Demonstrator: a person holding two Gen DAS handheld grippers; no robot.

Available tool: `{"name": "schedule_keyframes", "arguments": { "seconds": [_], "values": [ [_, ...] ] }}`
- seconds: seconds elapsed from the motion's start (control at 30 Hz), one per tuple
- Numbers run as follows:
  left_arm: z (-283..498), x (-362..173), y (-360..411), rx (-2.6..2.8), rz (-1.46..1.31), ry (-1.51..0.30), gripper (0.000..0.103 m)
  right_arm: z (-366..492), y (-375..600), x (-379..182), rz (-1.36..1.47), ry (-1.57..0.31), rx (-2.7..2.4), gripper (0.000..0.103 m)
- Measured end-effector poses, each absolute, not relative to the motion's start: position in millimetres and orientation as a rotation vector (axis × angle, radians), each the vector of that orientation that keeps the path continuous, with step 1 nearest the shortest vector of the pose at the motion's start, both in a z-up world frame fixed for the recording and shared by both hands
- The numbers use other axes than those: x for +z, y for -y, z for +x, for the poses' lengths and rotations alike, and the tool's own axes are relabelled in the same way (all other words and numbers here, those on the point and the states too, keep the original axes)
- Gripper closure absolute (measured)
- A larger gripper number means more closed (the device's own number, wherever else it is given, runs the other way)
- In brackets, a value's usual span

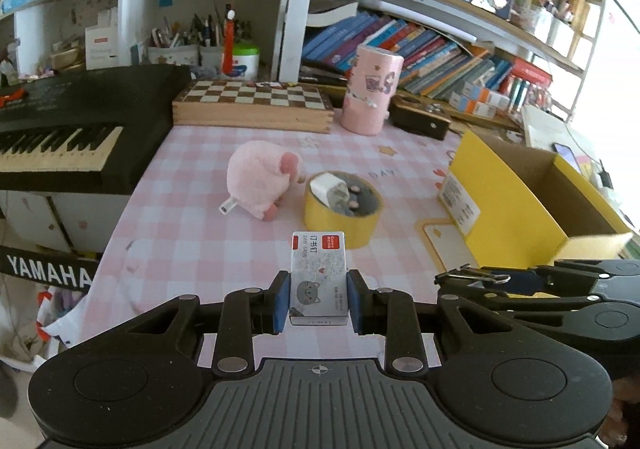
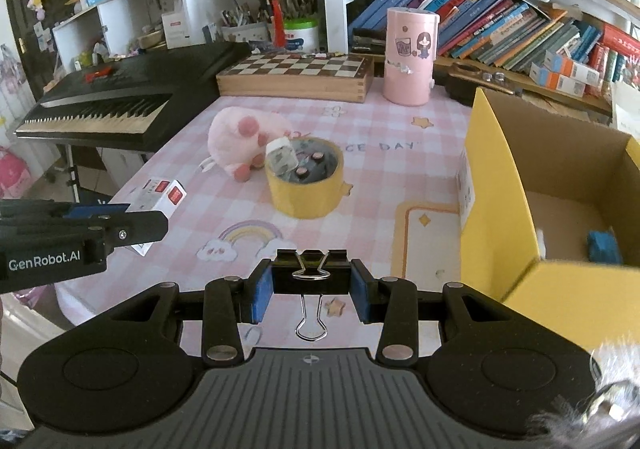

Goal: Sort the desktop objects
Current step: 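Carry the binder clip and white box with both tools toward the yellow box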

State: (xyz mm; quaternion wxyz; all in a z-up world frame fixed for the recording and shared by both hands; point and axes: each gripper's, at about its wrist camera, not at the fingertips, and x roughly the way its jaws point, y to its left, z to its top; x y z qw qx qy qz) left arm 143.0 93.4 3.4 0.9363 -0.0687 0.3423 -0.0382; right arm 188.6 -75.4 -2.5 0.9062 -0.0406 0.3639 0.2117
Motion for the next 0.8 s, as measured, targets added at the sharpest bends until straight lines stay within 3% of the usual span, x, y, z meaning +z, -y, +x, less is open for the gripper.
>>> {"name": "schedule_keyframes", "arguments": {
  "seconds": [0.8],
  "values": [
    [57.8,3.4,-100.5,-0.261,-0.029,-0.72,0.075,78.3,65.9,-5.7,0.008,-0.772,0.294,0.065]
  ]
}}
